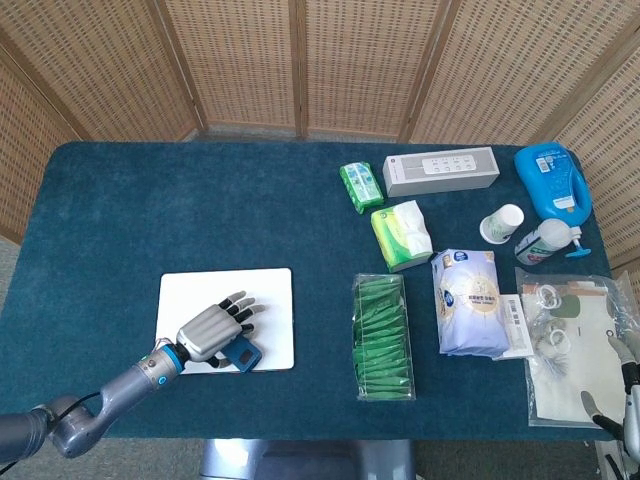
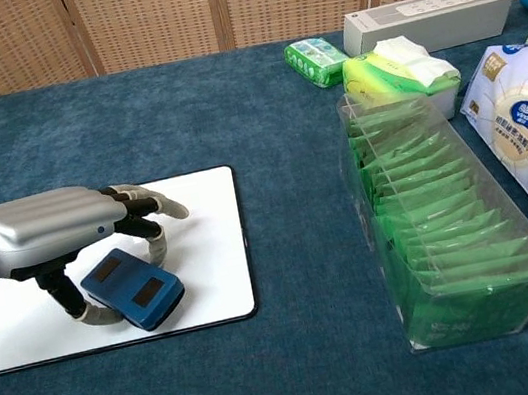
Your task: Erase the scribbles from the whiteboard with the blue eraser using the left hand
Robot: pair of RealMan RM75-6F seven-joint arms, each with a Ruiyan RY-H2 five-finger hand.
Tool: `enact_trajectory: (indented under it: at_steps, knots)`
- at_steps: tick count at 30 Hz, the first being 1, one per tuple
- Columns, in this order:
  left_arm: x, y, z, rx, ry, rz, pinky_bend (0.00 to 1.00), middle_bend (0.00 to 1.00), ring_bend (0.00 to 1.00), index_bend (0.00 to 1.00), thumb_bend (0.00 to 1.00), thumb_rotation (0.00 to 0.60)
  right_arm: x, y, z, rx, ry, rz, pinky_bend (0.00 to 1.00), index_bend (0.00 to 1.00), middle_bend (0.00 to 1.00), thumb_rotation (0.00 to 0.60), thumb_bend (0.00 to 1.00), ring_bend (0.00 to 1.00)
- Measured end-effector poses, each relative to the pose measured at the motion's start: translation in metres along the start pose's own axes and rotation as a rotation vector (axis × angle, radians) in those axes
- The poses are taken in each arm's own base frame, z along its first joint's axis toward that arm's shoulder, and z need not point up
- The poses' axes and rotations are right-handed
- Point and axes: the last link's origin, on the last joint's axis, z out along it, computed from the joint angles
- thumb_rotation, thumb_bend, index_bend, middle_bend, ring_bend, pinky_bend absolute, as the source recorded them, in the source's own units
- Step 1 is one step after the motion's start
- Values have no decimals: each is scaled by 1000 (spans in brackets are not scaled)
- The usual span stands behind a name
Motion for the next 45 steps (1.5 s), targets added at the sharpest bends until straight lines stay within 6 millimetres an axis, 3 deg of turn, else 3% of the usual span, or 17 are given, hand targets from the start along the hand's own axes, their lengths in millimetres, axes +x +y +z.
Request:
enact_trajectory:
  at_steps: [12,24,39,45]
  knots:
    - [4,13,2,-44,-9,-65,0,114,0,698,280,600,0,0,-1,-3,1,-1,34,139,109,600,230,0]
    - [7,-9,-3,15,14,-10,0,115,0,698,280,600,-2,-3,1,6,-8,0,34,140,108,600,230,0]
    - [45,-36,-21,115,167,46,0,115,0,697,280,600,-5,-2,3,13,-11,15,34,139,111,600,230,0]
    - [49,-41,-24,143,176,67,0,114,0,698,280,600,-6,-2,3,15,-14,21,34,139,113,600,232,0]
